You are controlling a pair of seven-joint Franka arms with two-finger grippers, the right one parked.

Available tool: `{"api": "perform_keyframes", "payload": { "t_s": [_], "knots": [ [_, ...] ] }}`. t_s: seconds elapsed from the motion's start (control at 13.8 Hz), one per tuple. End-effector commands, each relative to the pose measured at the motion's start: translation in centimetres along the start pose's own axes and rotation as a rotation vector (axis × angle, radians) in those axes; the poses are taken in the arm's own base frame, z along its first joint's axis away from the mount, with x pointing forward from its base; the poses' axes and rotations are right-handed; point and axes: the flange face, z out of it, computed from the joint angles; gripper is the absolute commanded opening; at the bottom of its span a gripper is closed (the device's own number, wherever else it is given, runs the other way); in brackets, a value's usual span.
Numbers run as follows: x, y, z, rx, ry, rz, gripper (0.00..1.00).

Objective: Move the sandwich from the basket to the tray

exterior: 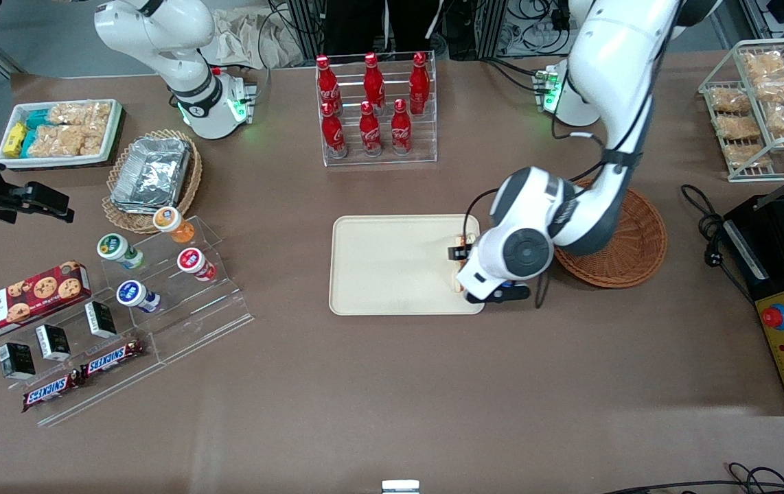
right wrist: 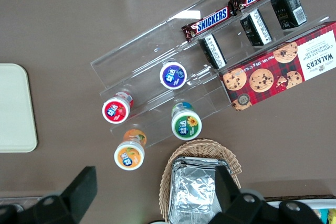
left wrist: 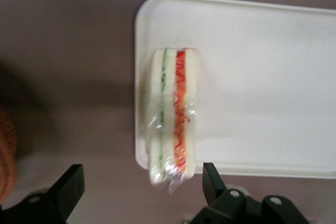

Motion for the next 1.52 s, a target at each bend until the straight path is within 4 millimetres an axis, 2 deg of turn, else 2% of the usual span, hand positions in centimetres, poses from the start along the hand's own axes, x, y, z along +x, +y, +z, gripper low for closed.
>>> {"api": "perform_keyframes", "payload": {
  "t_s": [0.0,0.22,0.43,0.72,1.01,1.3,1.45],
  "knots": [
    [-0.7,-4.5,-4.6,0.009,0.017,0.036,1.00],
    [-1.0,-9.6,-8.7,0.106,0.056,0.079,1.00],
    [-0.9,-15.3,-12.8,0.109,0.098,0.146,1.00],
    [-2.2,-21.4,-18.0,0.105,0.171,0.209,1.00],
    [-4.5,-26.2,-22.9,0.100,0.262,0.197,1.00],
    [-6.5,-28.2,-28.6,0.075,0.328,0.159,1.00],
    [-6.7,-28.9,-29.4,0.073,0.335,0.148,1.00]
  ]
}}
